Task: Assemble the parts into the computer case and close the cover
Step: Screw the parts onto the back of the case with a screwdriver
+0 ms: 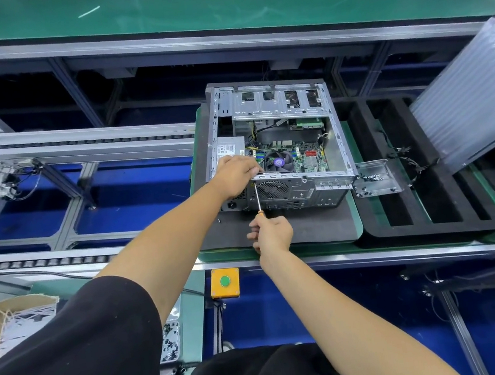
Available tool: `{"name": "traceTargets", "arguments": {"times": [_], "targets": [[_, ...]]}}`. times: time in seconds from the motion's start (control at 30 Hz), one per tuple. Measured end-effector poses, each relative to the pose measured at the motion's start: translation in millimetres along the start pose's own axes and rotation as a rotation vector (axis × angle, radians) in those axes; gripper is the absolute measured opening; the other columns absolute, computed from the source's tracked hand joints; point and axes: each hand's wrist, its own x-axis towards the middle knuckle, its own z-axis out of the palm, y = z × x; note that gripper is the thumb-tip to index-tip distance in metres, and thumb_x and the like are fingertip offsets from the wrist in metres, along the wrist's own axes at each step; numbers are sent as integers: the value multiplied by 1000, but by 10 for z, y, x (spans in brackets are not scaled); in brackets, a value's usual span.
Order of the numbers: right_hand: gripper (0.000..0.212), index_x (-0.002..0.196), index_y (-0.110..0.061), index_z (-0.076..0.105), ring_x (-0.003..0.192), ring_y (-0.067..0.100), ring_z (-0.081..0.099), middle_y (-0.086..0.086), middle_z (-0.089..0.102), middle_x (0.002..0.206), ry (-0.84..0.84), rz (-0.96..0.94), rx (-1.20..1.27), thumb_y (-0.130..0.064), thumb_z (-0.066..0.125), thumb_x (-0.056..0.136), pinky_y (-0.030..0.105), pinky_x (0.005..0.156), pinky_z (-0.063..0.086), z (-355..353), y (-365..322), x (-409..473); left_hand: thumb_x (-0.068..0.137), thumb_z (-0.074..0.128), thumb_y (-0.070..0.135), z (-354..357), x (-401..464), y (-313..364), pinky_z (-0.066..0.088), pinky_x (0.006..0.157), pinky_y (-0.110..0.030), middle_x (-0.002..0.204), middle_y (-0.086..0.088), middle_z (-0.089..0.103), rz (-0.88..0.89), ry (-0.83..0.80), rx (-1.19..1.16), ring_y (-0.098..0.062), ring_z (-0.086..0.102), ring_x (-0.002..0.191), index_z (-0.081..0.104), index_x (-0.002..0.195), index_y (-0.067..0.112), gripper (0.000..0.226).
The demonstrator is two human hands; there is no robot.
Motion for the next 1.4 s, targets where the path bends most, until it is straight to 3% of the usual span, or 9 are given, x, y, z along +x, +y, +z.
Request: {"name": "traceTargets", "arguments": {"times": [0.13,0.27,0.5,0.63,0.77,1.0,1.13,1.27,1.4], "targets": [[16,85,-9,59,51,18,71,7,72,69,20,5,-27,-17,59,99,25,46,40,49,-10,8,108,41,23,2,7,-4,16,105,-32,121,9,64,-1,5,9,-14,48,126,70,113,24,29],[28,74,-13,47,36,10,46,0,53,53,-236,328,254,-23,55,99,17,34,28,51,-80,19,108,41,23,6,2,-7,16,107,-34,123,8,64,-3,6,5,-15,48,128,70,112,24,29],[14,70,-14,47,38,11,28,-2,41,55,-213,242,157,-8,56,79,21,38,23,89,-72,-28,107,42,23,16,17,-10,14,94,-27,115,12,63,-7,20,9,-13,49,125,71,111,26,29],[10,77,-7,54,38,14,49,3,53,55,-96,142,76,4,55,79,23,38,31,77,-74,-11,107,43,24,29,27,-16,13,94,-27,111,14,61,-12,20,6,-13,49,125,70,110,26,28],[10,89,-8,60,49,18,69,4,74,67,-53,70,-25,-12,54,95,26,44,36,74,-25,-8,107,43,23,27,30,-25,14,97,-28,116,11,63,-9,19,-1,-14,48,127,70,110,25,28],[17,85,-10,52,36,8,43,11,77,78,-360,411,461,-17,51,101,16,33,31,9,-35,-8,107,43,23,37,26,-21,16,103,-31,117,11,64,-11,21,0,-14,48,127,71,110,25,28],[14,79,-14,51,37,7,35,-2,60,61,-440,432,445,-13,54,92,16,33,25,59,-86,-61,107,43,23,36,42,-13,17,101,-32,113,11,64,-11,24,3,-14,50,123,72,109,25,29],[16,73,-8,55,39,10,45,-2,51,47,-183,255,203,3,58,84,20,36,30,129,-75,-106,107,43,23,44,48,-27,17,99,-31,110,12,64,-9,31,3,-14,51,121,70,102,26,28],[6,86,-8,62,53,17,72,4,75,68,21,22,-17,-11,61,91,27,48,43,87,-18,-70,107,43,23,57,54,-46,16,99,-30,115,11,64,-6,35,10,-13,51,123,71,107,25,28]]}}
